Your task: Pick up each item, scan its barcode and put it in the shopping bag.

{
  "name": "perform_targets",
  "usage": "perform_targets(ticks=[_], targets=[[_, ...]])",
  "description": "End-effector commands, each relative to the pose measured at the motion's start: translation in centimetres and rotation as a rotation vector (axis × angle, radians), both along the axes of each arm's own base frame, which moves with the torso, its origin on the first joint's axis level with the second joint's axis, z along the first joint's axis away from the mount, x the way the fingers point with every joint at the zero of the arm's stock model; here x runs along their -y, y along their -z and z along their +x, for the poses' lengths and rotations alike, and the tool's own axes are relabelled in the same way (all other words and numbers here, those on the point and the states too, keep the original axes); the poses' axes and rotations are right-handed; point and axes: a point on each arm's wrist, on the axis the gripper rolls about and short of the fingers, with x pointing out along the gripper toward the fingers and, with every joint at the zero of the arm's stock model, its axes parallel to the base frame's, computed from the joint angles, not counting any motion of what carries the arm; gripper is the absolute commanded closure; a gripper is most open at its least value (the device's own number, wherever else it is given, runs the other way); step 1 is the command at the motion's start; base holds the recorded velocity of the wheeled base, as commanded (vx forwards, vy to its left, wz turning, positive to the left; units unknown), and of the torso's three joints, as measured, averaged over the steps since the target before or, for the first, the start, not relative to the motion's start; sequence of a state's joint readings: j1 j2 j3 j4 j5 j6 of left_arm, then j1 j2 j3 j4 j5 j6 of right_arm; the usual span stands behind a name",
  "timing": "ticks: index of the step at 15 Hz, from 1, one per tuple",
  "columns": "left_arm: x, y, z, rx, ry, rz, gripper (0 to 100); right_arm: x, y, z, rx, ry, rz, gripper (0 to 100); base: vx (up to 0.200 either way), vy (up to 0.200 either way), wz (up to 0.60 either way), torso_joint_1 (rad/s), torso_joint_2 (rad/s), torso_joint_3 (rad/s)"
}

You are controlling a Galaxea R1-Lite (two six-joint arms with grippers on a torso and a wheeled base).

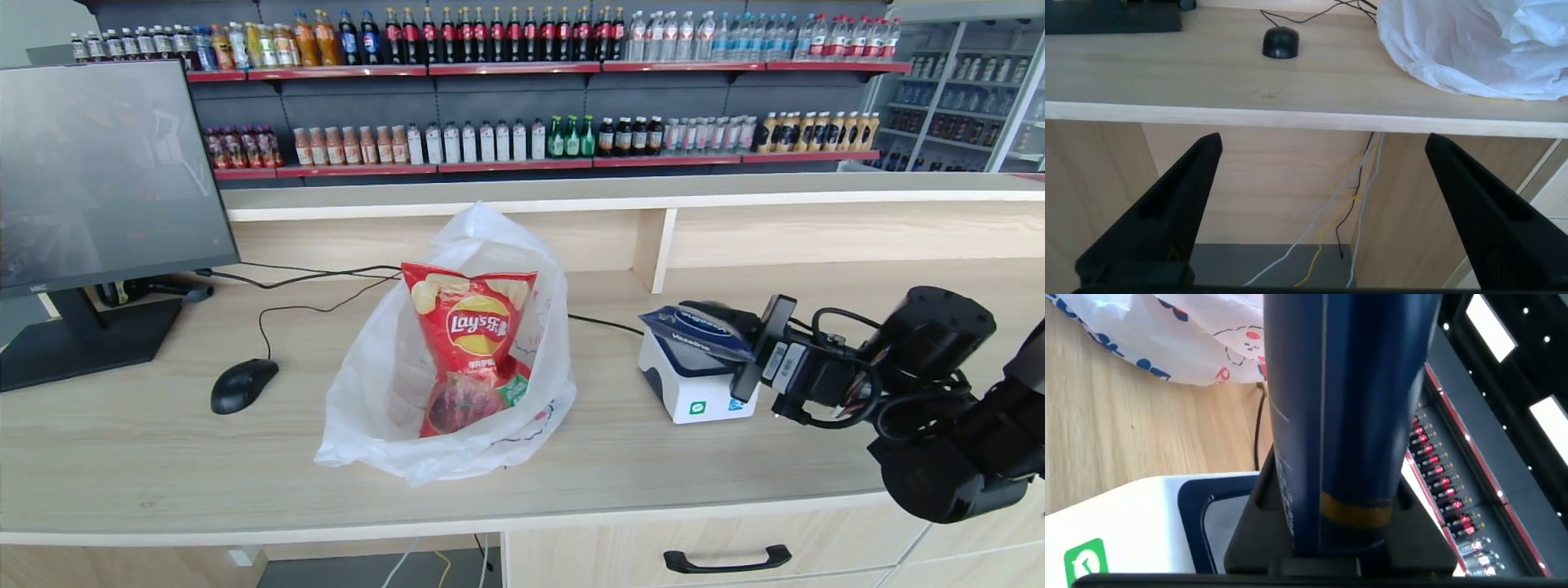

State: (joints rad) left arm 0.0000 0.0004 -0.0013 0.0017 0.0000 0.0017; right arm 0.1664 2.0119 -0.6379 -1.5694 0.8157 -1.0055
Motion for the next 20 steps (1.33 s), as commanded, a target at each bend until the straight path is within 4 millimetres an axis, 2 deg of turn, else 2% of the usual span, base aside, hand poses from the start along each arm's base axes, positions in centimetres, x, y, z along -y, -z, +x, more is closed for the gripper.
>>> perform_targets(ticks=[1,2,4,6,20], targets=[[0.0,0.0,0.0,0.001,0.000,0.000,0,-0.2,0.0,0.3,0.004,-0.005,0.002,100,0.000,0.000,0.00,0.000,0.00,0.000],[0.0,0.0,0.0,-0.001,0.000,0.000,0,-0.3,-0.4,0.1,0.016,-0.006,0.006,100,0.000,0.000,0.00,0.000,0.00,0.000],[0.0,0.0,0.0,-0.001,0.000,0.000,0,0.1,0.5,-0.5,-0.012,0.003,-0.015,100,0.000,0.000,0.00,0.000,0.00,0.000],[0.0,0.0,0.0,0.001,0.000,0.000,0,-0.1,0.6,-0.7,-0.009,-0.019,-0.023,100,0.000,0.000,0.00,0.000,0.00,0.000],[0.0,0.0,0.0,-0.001,0.000,0.000,0,0.0,1.3,-1.0,-0.020,-0.021,-0.041,100,0.000,0.000,0.00,0.000,0.00,0.000]])
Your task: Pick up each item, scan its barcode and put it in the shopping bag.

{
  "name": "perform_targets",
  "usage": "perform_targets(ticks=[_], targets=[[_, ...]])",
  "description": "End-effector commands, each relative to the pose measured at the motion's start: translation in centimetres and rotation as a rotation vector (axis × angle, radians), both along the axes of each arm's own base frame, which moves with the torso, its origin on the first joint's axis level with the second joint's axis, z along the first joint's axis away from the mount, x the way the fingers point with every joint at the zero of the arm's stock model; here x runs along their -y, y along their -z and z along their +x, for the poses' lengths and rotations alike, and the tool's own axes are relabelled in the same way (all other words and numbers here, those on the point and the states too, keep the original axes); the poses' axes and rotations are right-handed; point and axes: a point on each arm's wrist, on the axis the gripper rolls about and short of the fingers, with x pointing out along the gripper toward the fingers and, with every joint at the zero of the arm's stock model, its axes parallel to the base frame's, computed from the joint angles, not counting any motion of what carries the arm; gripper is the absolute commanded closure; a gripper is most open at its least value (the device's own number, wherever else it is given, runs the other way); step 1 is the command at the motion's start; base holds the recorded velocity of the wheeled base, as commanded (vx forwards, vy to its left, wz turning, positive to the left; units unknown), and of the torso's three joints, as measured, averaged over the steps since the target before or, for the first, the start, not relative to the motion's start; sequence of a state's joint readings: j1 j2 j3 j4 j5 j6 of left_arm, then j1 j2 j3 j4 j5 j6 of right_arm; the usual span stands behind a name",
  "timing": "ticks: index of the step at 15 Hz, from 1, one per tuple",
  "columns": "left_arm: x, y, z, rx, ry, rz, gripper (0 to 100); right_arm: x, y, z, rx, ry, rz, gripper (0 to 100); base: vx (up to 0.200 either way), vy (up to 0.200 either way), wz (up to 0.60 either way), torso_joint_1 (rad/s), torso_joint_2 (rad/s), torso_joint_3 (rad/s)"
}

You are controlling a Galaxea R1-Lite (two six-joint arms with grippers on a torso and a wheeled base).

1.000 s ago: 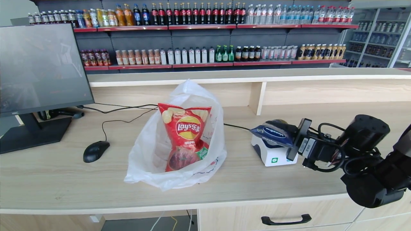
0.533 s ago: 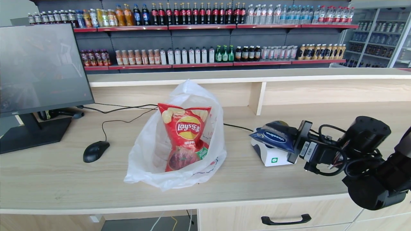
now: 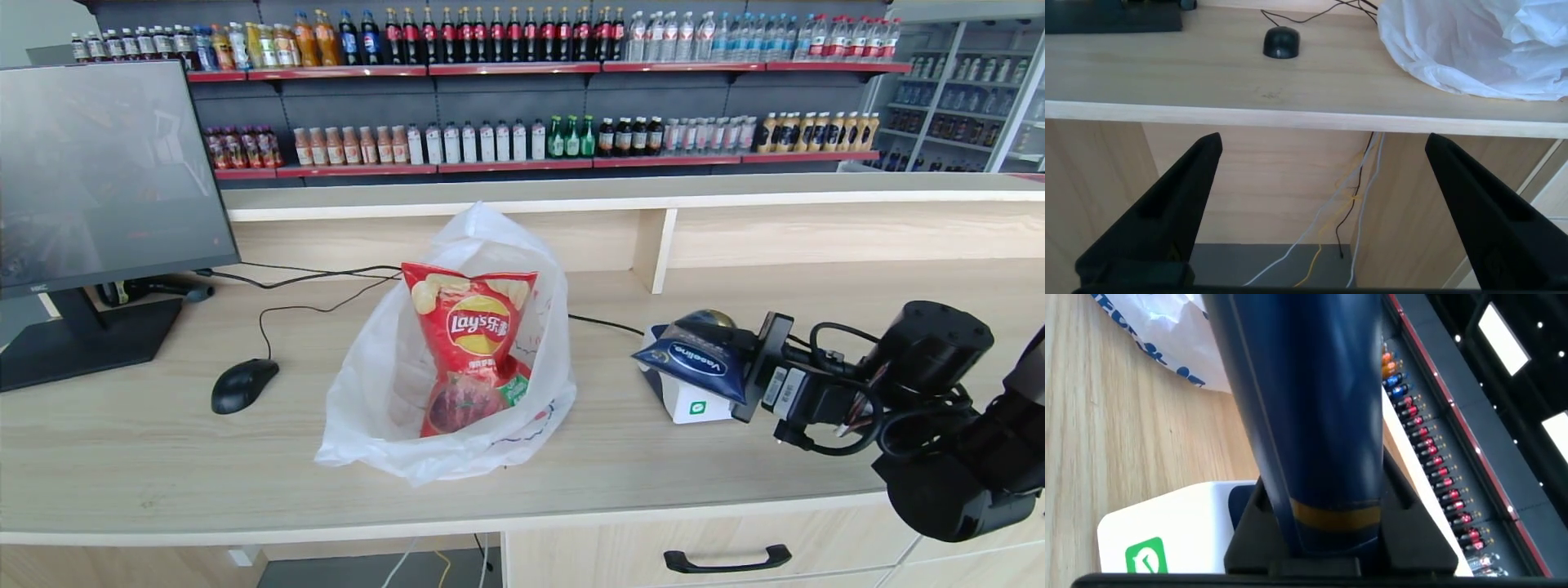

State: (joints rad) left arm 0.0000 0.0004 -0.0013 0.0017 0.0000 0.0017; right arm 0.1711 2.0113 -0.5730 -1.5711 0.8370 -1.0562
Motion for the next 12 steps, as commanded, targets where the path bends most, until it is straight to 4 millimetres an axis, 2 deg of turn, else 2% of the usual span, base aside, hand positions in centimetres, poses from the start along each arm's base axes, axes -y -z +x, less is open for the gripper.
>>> perform_targets(ticks=[1,8,9,12], targets=[[0.0,0.0,0.0,0.001,0.000,0.000,0,0.0,-0.2,0.1,0.005,-0.001,0.002,100,0.000,0.000,0.00,0.000,0.00,0.000],[0.0,0.0,0.0,0.001,0.000,0.000,0,0.2,-2.5,-0.9,0.042,-0.003,0.036,100,0.000,0.000,0.00,0.000,0.00,0.000],[0.0,0.0,0.0,0.001,0.000,0.000,0,0.3,-3.4,-1.7,0.060,0.001,0.048,100,0.000,0.000,0.00,0.000,0.00,0.000],[0.0,0.0,0.0,-0.001,0.000,0.000,0,0.0,-4.7,-2.5,0.036,0.023,0.105,100,0.000,0.000,0.00,0.000,0.00,0.000]])
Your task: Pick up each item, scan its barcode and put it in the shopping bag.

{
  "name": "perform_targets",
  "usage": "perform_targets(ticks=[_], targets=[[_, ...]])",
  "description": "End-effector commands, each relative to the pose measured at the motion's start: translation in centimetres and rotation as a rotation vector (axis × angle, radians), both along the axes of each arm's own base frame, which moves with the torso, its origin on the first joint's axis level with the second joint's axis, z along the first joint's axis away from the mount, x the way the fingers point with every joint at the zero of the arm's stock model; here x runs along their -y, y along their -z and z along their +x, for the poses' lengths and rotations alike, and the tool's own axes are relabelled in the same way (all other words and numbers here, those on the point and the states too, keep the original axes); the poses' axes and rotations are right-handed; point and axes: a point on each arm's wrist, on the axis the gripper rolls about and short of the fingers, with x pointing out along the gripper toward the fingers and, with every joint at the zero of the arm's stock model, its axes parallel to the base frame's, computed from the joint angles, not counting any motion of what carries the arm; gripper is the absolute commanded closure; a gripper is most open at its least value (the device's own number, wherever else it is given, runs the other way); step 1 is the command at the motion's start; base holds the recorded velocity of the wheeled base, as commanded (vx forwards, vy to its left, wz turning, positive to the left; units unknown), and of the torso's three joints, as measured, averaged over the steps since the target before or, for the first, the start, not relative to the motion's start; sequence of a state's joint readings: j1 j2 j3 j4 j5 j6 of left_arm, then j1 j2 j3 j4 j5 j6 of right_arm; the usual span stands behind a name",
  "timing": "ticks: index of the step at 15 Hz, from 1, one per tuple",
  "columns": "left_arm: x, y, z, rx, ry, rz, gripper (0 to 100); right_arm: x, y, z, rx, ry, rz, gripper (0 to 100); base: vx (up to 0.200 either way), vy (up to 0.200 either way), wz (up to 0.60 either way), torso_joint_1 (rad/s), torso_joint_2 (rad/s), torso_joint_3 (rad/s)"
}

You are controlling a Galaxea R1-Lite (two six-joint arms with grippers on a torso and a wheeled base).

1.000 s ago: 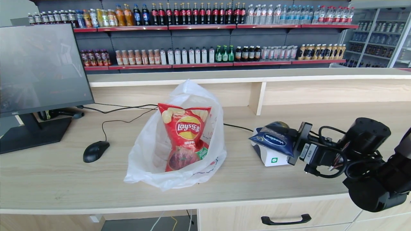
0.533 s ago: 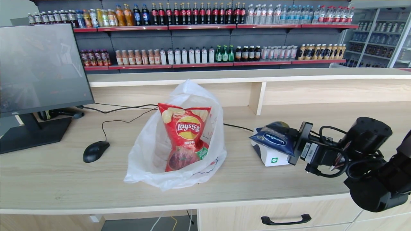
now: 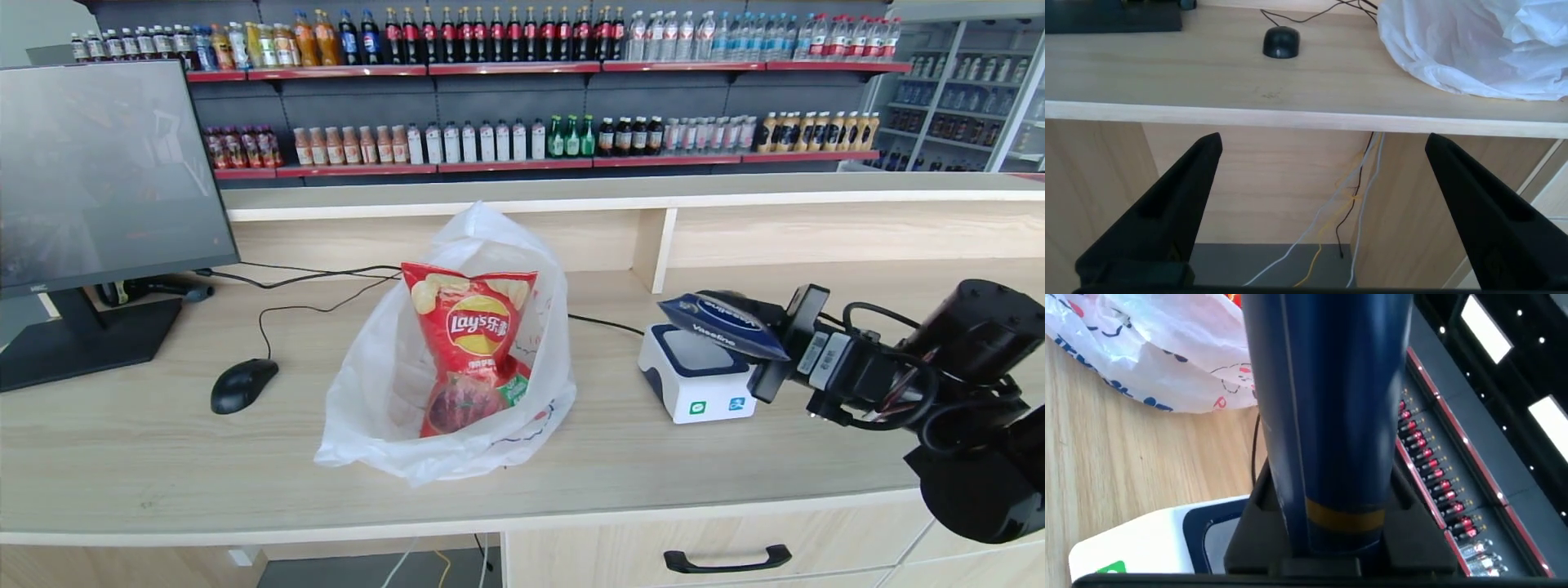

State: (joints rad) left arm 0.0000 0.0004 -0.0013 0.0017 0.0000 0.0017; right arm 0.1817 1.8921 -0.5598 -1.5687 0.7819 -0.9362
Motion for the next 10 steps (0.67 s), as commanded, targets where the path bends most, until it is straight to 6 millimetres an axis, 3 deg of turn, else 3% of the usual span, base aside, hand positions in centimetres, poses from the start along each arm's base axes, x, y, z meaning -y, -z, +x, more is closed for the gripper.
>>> perform_targets(ticks=[1,3,7,10], targets=[[0.0,0.0,0.0,0.001,0.000,0.000,0,-0.2,-2.1,-1.2,0.029,0.017,0.051,100,0.000,0.000,0.00,0.000,0.00,0.000],[0.0,0.0,0.0,0.001,0.000,0.000,0,-1.8,-2.7,-1.9,-0.012,0.024,0.119,100,0.000,0.000,0.00,0.000,0.00,0.000],[0.0,0.0,0.0,0.001,0.000,0.000,0,-6.4,-4.9,-5.1,-0.171,0.115,0.432,100,0.000,0.000,0.00,0.000,0.00,0.000],[0.0,0.0,0.0,0.001,0.000,0.000,0,-6.6,-5.1,-5.5,-0.292,0.111,0.574,100,0.000,0.000,0.00,0.000,0.00,0.000]])
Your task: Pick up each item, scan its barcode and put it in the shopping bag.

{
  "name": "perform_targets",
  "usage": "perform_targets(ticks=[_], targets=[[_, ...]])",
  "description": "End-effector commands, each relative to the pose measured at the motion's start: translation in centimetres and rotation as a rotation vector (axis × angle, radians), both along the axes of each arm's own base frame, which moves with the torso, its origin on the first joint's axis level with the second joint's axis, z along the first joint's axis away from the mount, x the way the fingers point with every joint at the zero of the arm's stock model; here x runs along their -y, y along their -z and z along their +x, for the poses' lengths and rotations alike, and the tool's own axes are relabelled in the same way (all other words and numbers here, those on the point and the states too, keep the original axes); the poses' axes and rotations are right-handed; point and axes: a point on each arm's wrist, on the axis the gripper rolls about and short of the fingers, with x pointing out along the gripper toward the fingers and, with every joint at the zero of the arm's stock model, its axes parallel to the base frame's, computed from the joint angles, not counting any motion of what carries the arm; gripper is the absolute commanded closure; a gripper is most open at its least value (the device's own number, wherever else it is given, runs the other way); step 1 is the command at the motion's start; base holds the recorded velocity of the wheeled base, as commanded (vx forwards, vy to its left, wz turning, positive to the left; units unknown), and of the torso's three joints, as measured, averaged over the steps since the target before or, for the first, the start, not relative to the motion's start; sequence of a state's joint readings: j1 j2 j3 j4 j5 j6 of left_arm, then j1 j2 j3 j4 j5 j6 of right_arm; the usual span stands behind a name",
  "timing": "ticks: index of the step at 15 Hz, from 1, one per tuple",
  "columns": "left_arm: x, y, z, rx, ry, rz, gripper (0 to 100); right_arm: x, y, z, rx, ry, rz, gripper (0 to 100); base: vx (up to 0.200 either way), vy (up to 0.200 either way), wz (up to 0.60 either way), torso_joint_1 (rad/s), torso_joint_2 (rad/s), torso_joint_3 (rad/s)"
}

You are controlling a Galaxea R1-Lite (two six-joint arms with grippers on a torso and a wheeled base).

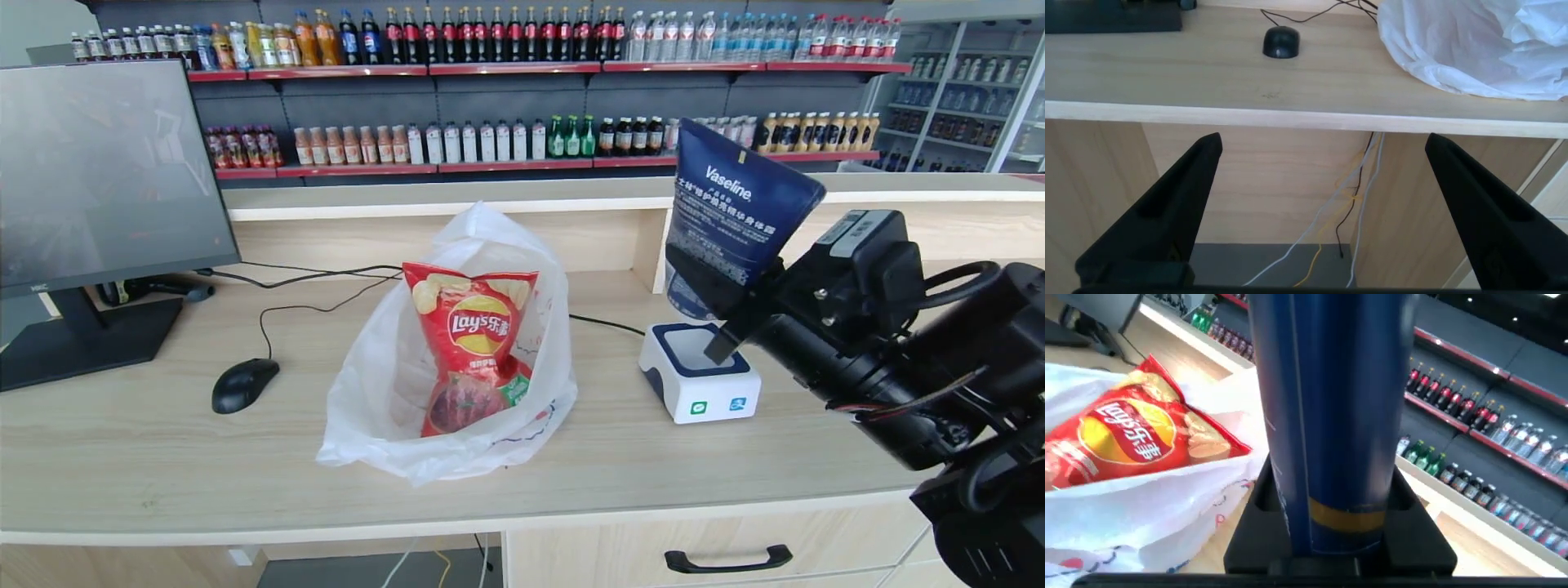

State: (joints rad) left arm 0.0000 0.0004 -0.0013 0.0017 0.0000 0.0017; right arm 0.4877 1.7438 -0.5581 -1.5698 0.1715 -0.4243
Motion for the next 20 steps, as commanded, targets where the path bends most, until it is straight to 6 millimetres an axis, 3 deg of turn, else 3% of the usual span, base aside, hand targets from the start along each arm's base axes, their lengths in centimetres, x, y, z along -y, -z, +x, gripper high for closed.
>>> perform_targets(ticks=[1,5,20], targets=[[0.0,0.0,0.0,0.001,0.000,0.000,0,0.1,-0.7,-0.7,-0.035,-0.018,0.086,100,0.000,0.000,0.00,0.000,0.00,0.000],[0.0,0.0,0.0,-0.001,0.000,0.000,0,1.1,-1.2,-1.0,-0.188,0.028,0.376,100,0.000,0.000,0.00,0.000,0.00,0.000],[0.0,0.0,0.0,0.001,0.002,0.003,0,0.1,-1.0,1.4,-0.188,0.029,0.401,100,0.000,0.000,0.00,0.000,0.00,0.000]])
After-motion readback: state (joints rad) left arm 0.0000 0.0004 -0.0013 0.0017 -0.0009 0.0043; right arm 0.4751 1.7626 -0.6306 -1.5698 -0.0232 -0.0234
